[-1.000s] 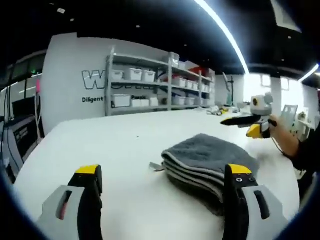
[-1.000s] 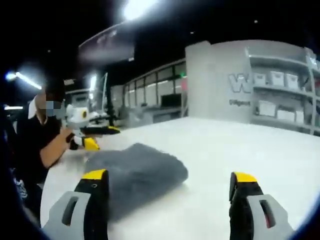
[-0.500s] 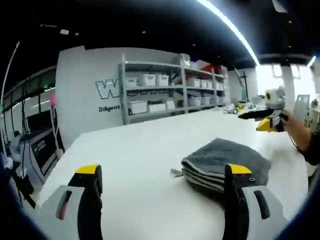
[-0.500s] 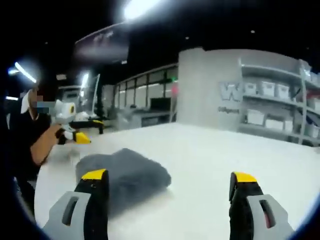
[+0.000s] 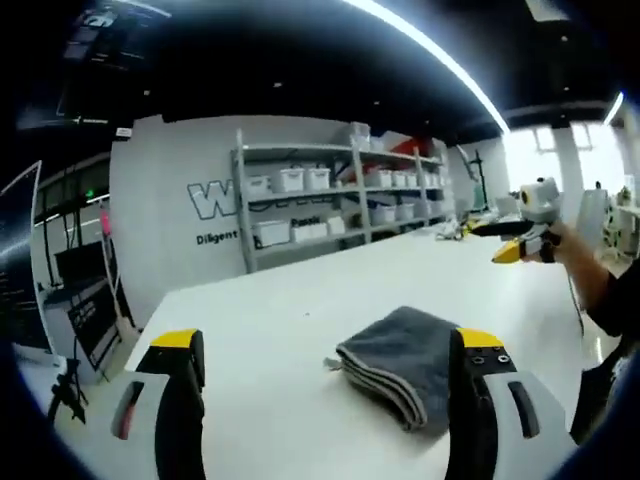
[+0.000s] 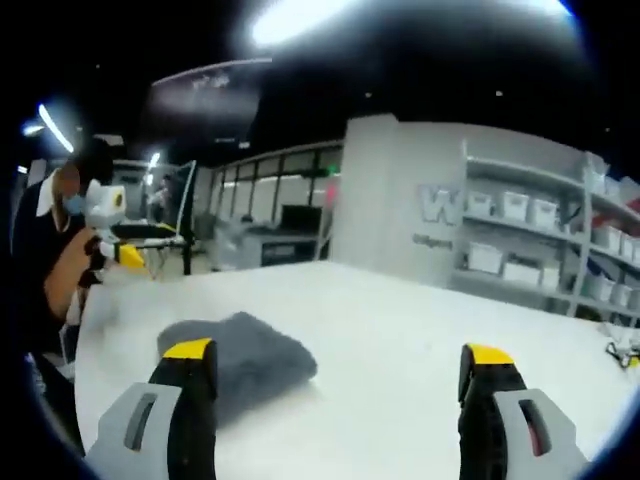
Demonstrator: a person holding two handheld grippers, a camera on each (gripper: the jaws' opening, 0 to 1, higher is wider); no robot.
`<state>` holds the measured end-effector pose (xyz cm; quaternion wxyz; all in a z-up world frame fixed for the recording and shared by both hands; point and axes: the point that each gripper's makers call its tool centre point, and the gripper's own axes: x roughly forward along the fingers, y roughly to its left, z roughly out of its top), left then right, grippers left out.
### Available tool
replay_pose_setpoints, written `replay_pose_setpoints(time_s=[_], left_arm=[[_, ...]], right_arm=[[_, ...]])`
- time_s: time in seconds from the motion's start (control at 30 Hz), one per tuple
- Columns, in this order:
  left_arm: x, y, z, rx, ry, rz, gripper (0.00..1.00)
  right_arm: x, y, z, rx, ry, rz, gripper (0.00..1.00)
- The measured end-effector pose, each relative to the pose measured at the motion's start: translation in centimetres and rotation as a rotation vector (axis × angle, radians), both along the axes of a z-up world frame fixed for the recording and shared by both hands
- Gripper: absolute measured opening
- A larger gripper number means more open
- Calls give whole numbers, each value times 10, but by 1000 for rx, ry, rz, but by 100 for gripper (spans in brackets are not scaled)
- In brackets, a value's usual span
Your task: Open the folded towel by lifting each exposed corner and separating the folded layers until the towel lies flat within the target outline without major curled edges
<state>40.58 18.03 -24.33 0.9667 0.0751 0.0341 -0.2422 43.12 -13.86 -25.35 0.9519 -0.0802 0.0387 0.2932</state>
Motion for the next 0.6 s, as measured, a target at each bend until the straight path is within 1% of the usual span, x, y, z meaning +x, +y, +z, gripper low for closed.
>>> replay_pose_setpoints(time_s=[0.03,0.2,0.3,0.5,0.53,0.6], left_arm=[[-6,-6,1,0,-3,-2,100],[-16,-11,5,4,-13,-4,100],[-23,-15,9,-6,-19,-14,100],[-41,-26,7,-6,-24,-30,100],[-46,-31,6,-5,-24,-33,100],[-49,-35,5,-6,-18,-39,100]], right_arm=[[-3,-3,5,1,-11,-5,100],[-13,-14,23,6,-50,-26,100],[-18,-19,33,3,-73,-40,100],[-23,-24,45,-19,-99,-62,100],[-23,-24,47,-23,-103,-61,100],[-23,-22,49,-29,-104,-58,100]])
